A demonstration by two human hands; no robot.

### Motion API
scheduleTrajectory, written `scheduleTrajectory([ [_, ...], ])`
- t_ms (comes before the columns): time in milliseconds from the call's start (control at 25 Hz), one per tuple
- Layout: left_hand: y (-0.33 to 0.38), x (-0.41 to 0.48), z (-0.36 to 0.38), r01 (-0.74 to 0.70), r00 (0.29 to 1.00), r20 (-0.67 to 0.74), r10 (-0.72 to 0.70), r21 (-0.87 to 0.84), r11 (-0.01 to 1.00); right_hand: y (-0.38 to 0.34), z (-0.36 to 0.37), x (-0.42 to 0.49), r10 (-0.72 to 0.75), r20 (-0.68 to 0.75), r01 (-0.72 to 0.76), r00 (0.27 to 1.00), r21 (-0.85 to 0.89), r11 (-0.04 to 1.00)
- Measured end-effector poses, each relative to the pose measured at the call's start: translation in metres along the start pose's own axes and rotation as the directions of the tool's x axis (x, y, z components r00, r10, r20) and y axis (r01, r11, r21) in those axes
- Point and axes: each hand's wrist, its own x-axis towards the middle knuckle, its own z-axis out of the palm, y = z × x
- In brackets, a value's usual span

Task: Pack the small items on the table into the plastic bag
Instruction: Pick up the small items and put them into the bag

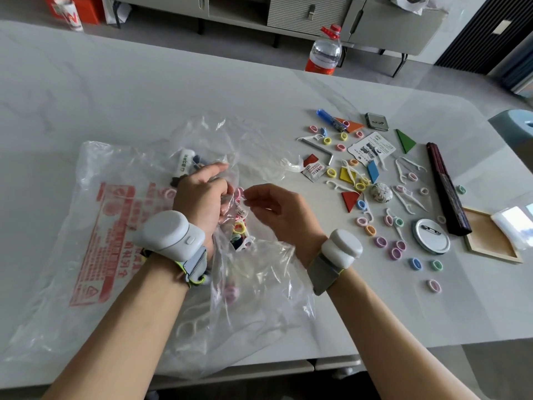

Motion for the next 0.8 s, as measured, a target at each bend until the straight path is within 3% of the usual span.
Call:
scheduleTrajectory([
  [80, 0.001, 0.0, 0.002, 0.012, 1.0, 0.008, -0.011, -0.02, 1.0, 0.004, -0.015, -0.002, 0.055, -0.148, -0.058, 0.987, -0.015, 0.998],
  [160, 0.002, -0.001, 0.004, 0.012, 1.0, 0.005, -0.011, -0.033, 0.999, 0.012, -0.033, -0.003, 0.064, -0.314, -0.141, 0.947, -0.228, 0.963],
  [280, 0.004, -0.004, 0.006, -0.003, 1.0, -0.01, 0.003, -0.005, 1.0, 0.017, -0.063, 0.013, 0.03, -0.429, -0.263, 0.903, -0.495, 0.828],
  [520, 0.004, 0.0, 0.008, 0.0, 1.0, -0.023, 0.0, -0.006, 1.0, 0.02, -0.101, 0.082, 0.258, -0.503, -0.563, 0.825, -0.681, 0.469],
  [680, 0.003, 0.002, 0.01, 0.009, 1.0, -0.004, -0.009, -0.022, 1.0, 0.019, -0.1, 0.088, 0.256, -0.451, -0.512, 0.855, -0.654, 0.556],
  [800, 0.003, 0.003, 0.008, 0.009, 1.0, -0.007, -0.009, -0.039, 0.999, 0.019, -0.099, 0.098, 0.259, -0.382, -0.461, 0.887, -0.74, 0.49],
])
